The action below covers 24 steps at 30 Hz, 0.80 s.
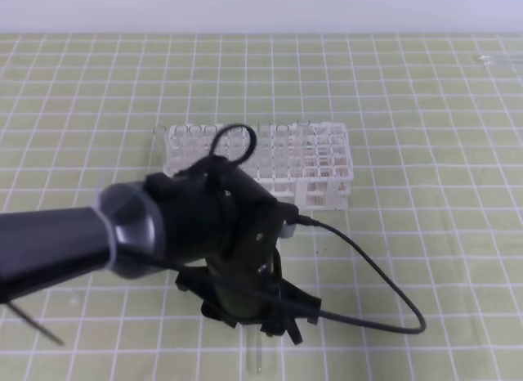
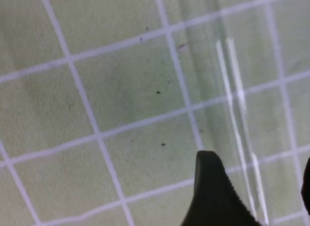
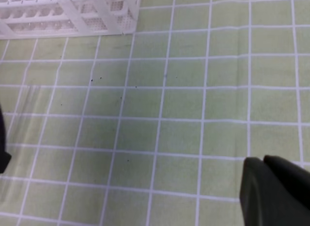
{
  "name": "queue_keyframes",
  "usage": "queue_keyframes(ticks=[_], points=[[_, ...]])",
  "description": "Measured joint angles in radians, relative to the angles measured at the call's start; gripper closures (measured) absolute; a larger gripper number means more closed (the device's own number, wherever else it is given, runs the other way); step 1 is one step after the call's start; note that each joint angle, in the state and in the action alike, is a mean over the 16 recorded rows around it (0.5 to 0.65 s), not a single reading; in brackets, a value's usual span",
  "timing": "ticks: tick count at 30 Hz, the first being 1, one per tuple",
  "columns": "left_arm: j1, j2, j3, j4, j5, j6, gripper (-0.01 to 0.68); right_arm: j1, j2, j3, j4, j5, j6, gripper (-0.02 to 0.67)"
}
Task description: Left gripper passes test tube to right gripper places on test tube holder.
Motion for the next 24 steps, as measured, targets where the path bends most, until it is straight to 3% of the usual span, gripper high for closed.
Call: queue_keyframes(ticks=[24], points=[[-0.001, 0.171, -0.123, -0.005, 0.107, 0.031, 0.326, 0.000, 0.000, 0.000, 0.001, 0.005, -0.017, 0.665]])
